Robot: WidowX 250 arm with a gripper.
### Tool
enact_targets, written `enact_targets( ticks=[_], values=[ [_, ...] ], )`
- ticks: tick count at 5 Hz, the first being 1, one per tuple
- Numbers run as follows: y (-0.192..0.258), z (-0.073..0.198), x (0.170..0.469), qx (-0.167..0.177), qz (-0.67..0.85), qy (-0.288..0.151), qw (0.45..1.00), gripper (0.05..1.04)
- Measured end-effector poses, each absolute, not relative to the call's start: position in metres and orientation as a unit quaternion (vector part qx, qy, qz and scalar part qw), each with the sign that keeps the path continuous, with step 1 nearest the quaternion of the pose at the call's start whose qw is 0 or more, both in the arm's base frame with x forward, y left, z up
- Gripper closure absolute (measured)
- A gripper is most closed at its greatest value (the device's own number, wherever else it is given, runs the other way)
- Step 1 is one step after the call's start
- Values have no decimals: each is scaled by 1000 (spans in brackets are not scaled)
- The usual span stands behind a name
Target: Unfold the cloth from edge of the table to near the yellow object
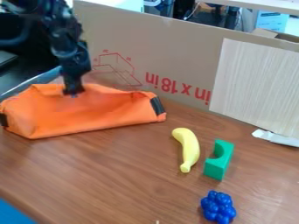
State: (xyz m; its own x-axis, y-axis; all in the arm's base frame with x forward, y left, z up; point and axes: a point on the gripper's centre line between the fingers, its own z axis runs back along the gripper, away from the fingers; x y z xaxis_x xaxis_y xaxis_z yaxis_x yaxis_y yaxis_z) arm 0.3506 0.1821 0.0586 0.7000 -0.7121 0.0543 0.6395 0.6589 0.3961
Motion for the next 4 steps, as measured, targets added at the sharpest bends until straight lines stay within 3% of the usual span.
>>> enact_targets(
  ticks=[2, 4],
  values=[
    [141, 51, 304, 182, -430, -85, 880, 1024],
    [112, 67, 252, 172, -474, -113, 856, 1024]
  ],
)
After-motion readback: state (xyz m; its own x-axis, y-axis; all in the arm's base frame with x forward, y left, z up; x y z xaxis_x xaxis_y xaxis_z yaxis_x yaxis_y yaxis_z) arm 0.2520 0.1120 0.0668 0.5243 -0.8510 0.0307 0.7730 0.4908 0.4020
